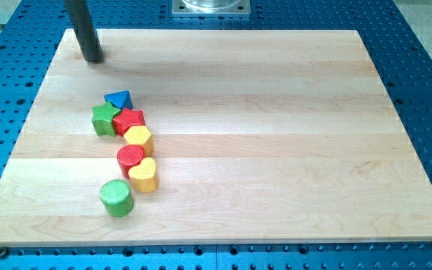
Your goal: Push the red circle to the top center of the board
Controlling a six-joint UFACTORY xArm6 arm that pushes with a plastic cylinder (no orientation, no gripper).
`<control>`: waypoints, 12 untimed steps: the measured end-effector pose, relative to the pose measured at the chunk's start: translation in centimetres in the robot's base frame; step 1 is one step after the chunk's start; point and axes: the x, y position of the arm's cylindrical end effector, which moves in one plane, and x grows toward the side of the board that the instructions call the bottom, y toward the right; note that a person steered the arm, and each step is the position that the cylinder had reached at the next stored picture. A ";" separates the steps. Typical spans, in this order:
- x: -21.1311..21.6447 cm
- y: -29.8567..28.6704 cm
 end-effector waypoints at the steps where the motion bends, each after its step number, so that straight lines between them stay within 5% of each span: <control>1: 0.0 0.0; 3: 4.2 0.0; 6: 23.8 1.3; 8: 24.6 11.4; 12: 27.7 20.8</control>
